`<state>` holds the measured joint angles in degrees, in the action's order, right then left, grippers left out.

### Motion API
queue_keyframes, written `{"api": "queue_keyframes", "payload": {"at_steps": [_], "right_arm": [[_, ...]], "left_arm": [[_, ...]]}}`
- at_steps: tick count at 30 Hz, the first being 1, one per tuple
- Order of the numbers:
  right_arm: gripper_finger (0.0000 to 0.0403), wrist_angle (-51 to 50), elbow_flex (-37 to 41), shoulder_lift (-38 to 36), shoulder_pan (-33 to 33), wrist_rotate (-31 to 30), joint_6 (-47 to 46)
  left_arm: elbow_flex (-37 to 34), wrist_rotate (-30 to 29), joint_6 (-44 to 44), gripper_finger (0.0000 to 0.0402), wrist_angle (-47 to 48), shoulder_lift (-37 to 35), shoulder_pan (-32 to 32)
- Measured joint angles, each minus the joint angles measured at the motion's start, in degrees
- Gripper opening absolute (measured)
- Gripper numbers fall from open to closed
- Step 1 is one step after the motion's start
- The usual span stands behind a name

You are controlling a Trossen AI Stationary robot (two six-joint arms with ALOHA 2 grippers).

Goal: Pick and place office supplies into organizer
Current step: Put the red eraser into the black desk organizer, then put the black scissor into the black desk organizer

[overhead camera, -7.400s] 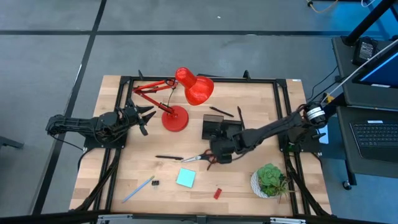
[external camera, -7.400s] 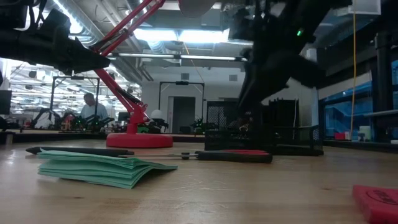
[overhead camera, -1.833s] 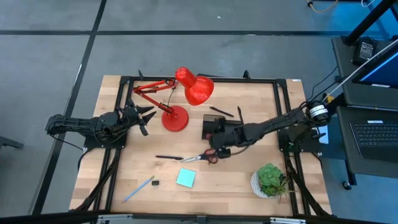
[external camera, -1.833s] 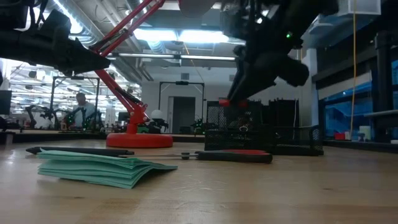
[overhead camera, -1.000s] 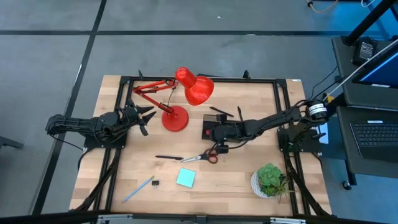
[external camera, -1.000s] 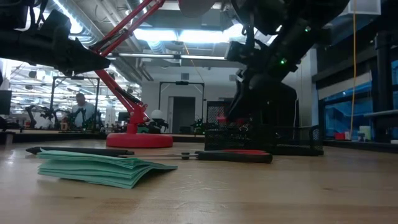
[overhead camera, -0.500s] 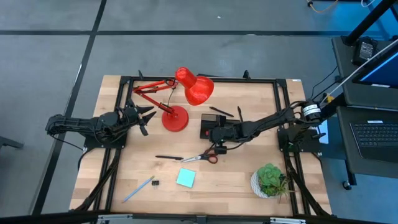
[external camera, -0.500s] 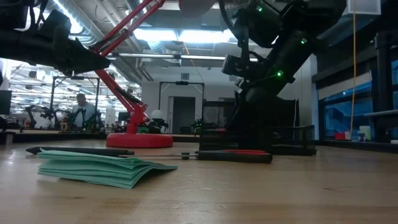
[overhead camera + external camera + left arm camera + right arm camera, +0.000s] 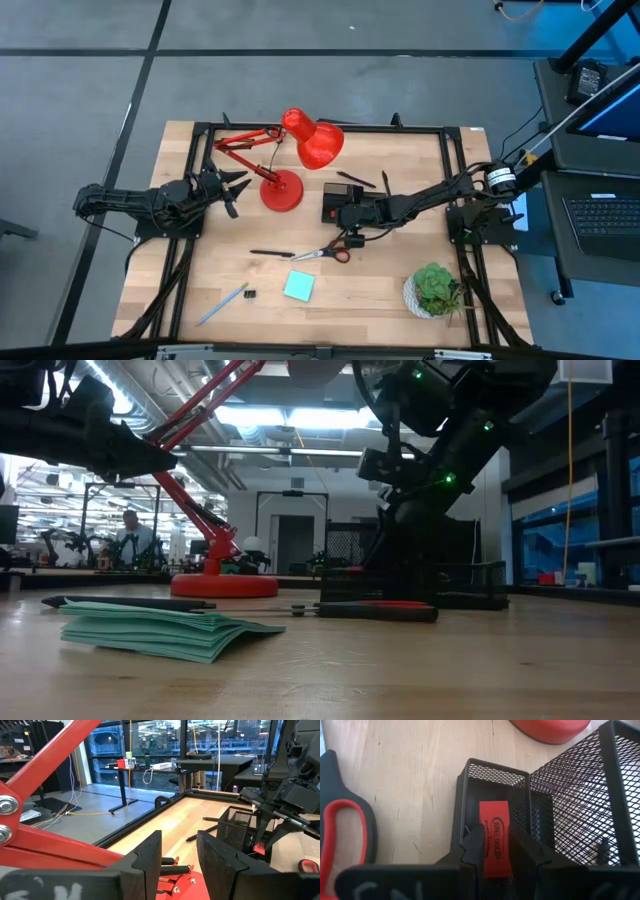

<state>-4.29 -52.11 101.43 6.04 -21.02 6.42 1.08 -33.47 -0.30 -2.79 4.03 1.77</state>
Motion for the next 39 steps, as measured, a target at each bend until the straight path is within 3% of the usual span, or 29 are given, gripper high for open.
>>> {"api": "queue_keyframes", "payload": {"at_steps": [6, 16, 39], "right_arm": [[0.008, -0.06, 0.02, 0.0, 0.0, 0.06, 0.04], [0.0125, -0.64, -0.2, 0.07, -0.02, -0.17, 0.04], [0.012, -12.93, -9.56, 0.22, 2.37, 0.22, 0.04]], "left_arm": [[0.0, 0.0, 0.0, 0.0118, 0.0, 0.0, -0.01], [0.0, 0.0, 0.0, 0.0118, 0.01, 0.0, 0.01], [0.0, 0.0, 0.0, 0.0118, 0.01, 0.0, -0.01]]}}
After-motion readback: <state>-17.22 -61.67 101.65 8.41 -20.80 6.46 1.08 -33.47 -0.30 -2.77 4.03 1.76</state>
